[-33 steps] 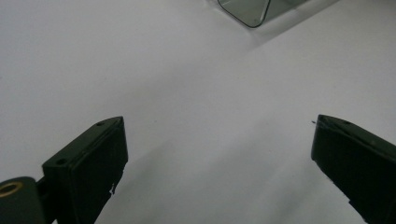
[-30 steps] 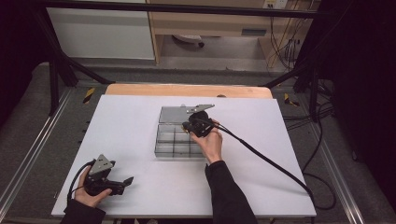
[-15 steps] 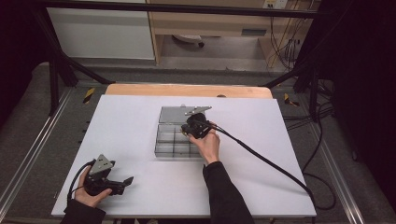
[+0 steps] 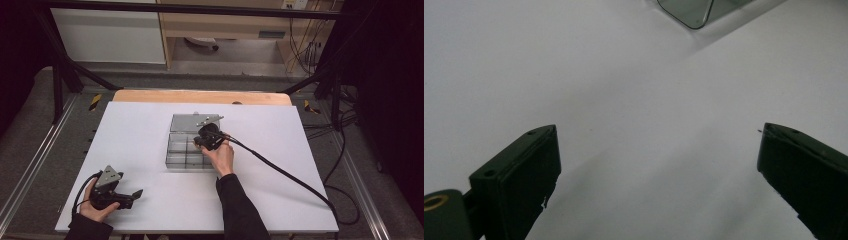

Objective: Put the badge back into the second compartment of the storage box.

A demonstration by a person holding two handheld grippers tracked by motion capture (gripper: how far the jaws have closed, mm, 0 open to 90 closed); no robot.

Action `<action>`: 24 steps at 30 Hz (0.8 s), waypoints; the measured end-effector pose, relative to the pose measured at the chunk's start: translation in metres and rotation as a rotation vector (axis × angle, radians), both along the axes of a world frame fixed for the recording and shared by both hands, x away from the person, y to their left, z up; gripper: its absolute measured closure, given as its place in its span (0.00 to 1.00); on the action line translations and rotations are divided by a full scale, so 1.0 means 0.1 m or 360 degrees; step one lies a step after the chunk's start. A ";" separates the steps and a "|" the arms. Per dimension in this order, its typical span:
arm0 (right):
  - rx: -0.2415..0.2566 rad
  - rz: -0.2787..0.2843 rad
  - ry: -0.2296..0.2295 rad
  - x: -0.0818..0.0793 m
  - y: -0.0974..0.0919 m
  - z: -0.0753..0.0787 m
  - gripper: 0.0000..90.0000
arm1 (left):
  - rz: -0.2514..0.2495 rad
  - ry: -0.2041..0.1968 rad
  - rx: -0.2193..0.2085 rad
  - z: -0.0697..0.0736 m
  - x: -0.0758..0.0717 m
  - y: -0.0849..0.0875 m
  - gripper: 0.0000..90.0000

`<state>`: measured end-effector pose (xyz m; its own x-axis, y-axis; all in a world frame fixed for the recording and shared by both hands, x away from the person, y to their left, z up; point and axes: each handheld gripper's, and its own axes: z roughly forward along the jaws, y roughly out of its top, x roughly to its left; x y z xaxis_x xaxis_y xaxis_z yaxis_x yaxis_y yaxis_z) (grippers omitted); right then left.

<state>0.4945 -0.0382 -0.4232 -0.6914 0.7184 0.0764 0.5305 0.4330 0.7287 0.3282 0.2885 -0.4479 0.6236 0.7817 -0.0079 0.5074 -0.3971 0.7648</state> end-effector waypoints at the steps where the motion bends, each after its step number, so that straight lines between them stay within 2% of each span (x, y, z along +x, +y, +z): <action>1: -0.0009 0.0006 0.0001 0.00 0.00 -0.01 0.99 | 0.0001 0.0003 -0.0001 0.00 0.00 0.00 0.04; 6: -0.0006 0.0014 0.0025 0.01 0.00 -0.03 0.98 | 0.0002 0.0002 -0.0001 0.00 0.00 0.00 0.04; 7: -0.0007 0.0014 0.0018 0.01 0.00 -0.03 0.94 | 0.0001 0.0002 0.0000 0.00 0.00 0.00 0.04; 10: -0.0008 0.0020 0.0014 0.00 0.00 -0.01 0.93 | 0.0000 0.0005 0.0000 0.00 0.00 0.00 0.04; 18: -0.0021 0.0054 -0.0072 -0.12 -0.06 0.17 0.84 | 0.0002 0.0004 0.0000 0.00 0.00 0.00 0.04; 21: -0.0011 0.0065 -0.0091 -0.18 -0.11 0.27 0.77 | 0.0003 0.0006 0.0003 -0.01 0.00 0.00 0.04; 24: 0.0053 0.0068 -0.0071 -0.26 -0.21 0.35 0.63 | 0.0003 0.0006 0.0005 -0.01 0.00 0.00 0.04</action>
<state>0.4688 -0.0592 -0.3878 -0.7247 0.6857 0.0680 0.4784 0.4298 0.7657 0.3285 0.2881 -0.4487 0.6222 0.7829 -0.0078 0.5110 -0.3985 0.7616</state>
